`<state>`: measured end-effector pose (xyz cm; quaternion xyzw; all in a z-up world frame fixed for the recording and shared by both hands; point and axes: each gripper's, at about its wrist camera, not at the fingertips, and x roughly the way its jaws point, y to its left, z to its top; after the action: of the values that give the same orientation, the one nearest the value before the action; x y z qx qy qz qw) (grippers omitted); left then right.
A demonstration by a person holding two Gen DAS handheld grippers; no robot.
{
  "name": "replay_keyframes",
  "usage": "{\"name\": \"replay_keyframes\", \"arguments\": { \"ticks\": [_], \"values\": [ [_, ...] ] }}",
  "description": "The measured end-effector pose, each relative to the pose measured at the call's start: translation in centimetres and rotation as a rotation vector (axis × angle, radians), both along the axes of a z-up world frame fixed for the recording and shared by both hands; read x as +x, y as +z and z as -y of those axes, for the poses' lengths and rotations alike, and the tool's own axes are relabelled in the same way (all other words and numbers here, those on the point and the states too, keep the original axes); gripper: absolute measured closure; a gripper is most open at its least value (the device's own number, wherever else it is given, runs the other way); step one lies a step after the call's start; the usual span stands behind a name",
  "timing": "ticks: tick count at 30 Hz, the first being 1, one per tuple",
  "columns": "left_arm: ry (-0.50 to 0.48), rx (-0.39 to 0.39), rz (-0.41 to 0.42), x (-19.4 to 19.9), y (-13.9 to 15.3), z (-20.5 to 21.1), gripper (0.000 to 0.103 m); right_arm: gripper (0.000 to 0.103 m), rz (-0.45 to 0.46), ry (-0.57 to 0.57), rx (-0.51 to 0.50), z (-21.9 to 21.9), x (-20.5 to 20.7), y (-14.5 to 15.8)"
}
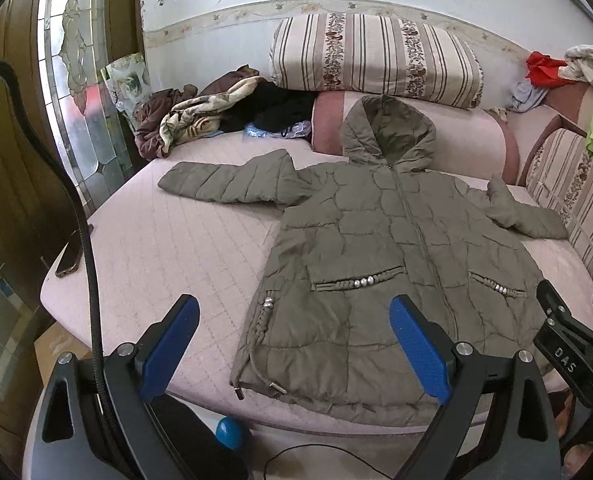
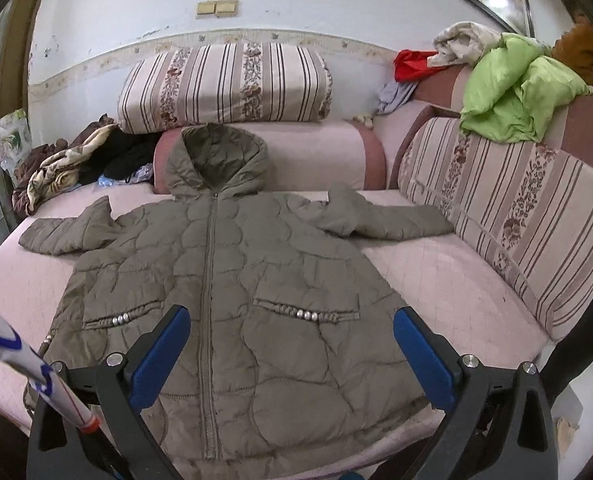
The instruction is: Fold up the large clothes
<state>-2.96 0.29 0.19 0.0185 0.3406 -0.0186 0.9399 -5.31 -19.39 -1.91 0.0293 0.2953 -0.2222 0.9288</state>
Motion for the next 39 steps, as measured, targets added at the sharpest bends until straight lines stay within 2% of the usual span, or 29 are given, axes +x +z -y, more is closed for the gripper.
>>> {"name": "replay_keyframes", "arguments": {
  "ticks": [6,10,16,20,23,26,28,34,39],
  "values": [
    [0.013,0.005,-0.003,-0.2,0.1,0.1,0.007,0.0,0.004,0.004,0.06,0.6,-0.9,-0.4],
    [0.013,0.005,-0.004,-0.3,0.1,0.1,0.007,0.0,0.013,0.014,0.064,0.4,-1.1,-0.1],
    [0.056,0.008,-0.009,0.3,-0.1,-1.3,0.007,0.0,0.062,0.016,0.043,0.0,0.2,2.2],
    [0.134,-0.011,-0.007,1.1,0.1,-3.8,0.007,0.0,0.068,0.131,0.045,-2.8,2.5,3.7],
    [0.184,-0.013,0.004,1.3,0.1,-5.7,0.007,0.0,0.062,0.198,0.015,-5.3,3.0,3.1],
    [0.207,-0.022,-0.007,1.7,-0.2,-7.0,0.007,0.0,0.058,0.201,-0.02,-6.6,2.7,1.6],
    [0.214,-0.036,-0.023,2.0,-0.7,-7.7,0.007,0.0,0.052,0.185,-0.019,-6.4,2.4,1.0],
    [0.212,-0.064,-0.066,2.9,-1.5,-7.9,0.007,0.0,0.032,0.119,0.071,-3.8,2.3,0.2],
    [0.203,-0.064,-0.08,3.1,-1.8,-7.8,0.007,0.0,0.016,0.105,0.085,-3.4,2.4,-0.3]
  ]
}}
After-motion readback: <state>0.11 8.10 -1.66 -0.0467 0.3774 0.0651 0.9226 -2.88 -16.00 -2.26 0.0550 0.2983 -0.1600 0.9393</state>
